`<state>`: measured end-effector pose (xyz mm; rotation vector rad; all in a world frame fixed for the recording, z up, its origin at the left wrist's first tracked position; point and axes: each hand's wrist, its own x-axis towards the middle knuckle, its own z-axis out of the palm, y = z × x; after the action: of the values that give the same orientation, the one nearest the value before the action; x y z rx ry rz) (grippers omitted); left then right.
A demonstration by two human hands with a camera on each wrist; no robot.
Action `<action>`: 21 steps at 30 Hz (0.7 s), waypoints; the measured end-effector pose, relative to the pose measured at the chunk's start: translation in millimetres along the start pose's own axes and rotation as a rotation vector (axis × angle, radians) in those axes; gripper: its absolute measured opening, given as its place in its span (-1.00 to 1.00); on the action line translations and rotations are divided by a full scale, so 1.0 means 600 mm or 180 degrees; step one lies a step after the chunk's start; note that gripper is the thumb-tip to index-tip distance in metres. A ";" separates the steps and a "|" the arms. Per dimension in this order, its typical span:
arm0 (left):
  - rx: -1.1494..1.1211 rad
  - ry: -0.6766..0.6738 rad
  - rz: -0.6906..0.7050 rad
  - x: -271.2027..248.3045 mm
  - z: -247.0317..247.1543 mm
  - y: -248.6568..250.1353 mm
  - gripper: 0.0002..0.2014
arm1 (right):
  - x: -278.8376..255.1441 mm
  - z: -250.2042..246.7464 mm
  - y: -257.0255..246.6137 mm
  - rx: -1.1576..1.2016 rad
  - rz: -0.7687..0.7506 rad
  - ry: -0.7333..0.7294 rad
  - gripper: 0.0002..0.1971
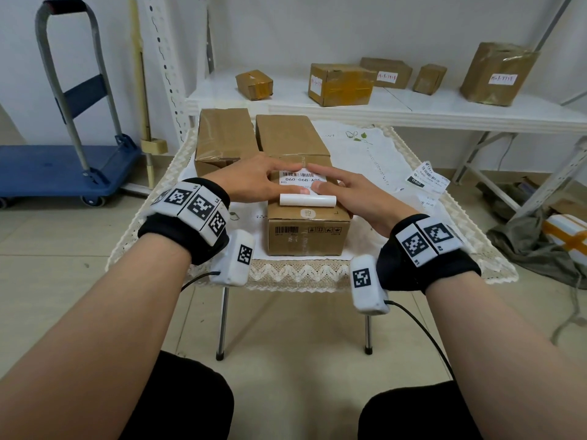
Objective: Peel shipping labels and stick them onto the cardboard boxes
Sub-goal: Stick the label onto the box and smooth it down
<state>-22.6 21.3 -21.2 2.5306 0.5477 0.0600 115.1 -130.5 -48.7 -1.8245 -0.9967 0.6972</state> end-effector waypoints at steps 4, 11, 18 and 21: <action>-0.0068 0.0184 0.0061 -0.003 0.001 0.001 -0.42 | 0.003 0.000 0.000 -0.0017 -0.0068 -0.0002 -0.57; -0.0335 0.0821 0.0093 0.001 0.017 0.008 -0.57 | 0.008 0.011 0.006 0.0206 -0.0184 0.0409 -0.67; -0.0467 0.0595 0.0023 0.001 0.010 0.005 -0.49 | 0.010 0.002 0.009 0.0123 -0.0094 0.0193 -0.58; -0.0519 0.0419 -0.0052 -0.002 0.004 0.002 -0.45 | 0.005 -0.004 0.009 0.0021 -0.0047 0.0036 -0.52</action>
<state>-22.9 18.5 -22.3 2.3744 0.5899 0.2564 120.3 -130.3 -53.1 -1.8118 -0.9982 0.6798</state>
